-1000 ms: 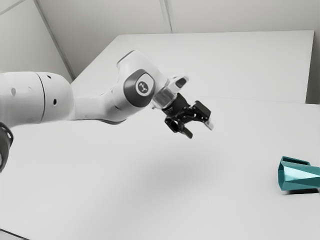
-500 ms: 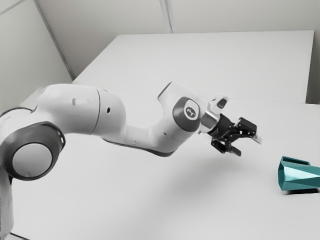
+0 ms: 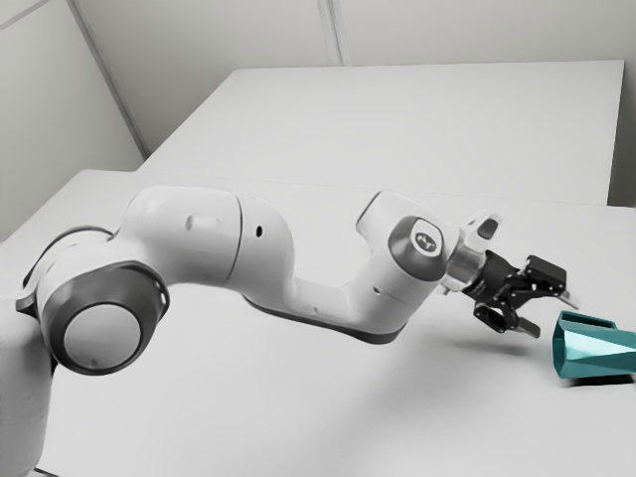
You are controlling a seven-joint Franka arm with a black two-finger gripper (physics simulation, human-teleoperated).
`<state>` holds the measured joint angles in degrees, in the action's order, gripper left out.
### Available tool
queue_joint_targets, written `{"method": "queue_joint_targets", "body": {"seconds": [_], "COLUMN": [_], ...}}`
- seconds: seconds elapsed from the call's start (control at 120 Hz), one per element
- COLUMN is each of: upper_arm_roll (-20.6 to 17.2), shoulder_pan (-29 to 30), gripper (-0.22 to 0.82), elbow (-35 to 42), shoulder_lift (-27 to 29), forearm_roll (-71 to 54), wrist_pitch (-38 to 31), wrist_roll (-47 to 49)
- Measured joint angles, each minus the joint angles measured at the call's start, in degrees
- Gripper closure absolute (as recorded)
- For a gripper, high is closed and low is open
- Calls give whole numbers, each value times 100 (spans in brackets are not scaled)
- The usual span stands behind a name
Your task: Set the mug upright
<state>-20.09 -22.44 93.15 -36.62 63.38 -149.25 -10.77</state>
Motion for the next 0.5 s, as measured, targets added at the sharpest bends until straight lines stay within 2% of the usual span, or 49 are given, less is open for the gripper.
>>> {"method": "queue_joint_targets", "body": {"seconds": [0.133,0.5], "upper_arm_roll": [-134,-174], "shoulder_pan": [-73,-177], "gripper": [0,0], "elbow": [-158,-488], "shoulder_lift": [-180,-444], "forearm_roll": [141,690], "wrist_pitch": [9,14], "wrist_roll": [-139,-536]}}
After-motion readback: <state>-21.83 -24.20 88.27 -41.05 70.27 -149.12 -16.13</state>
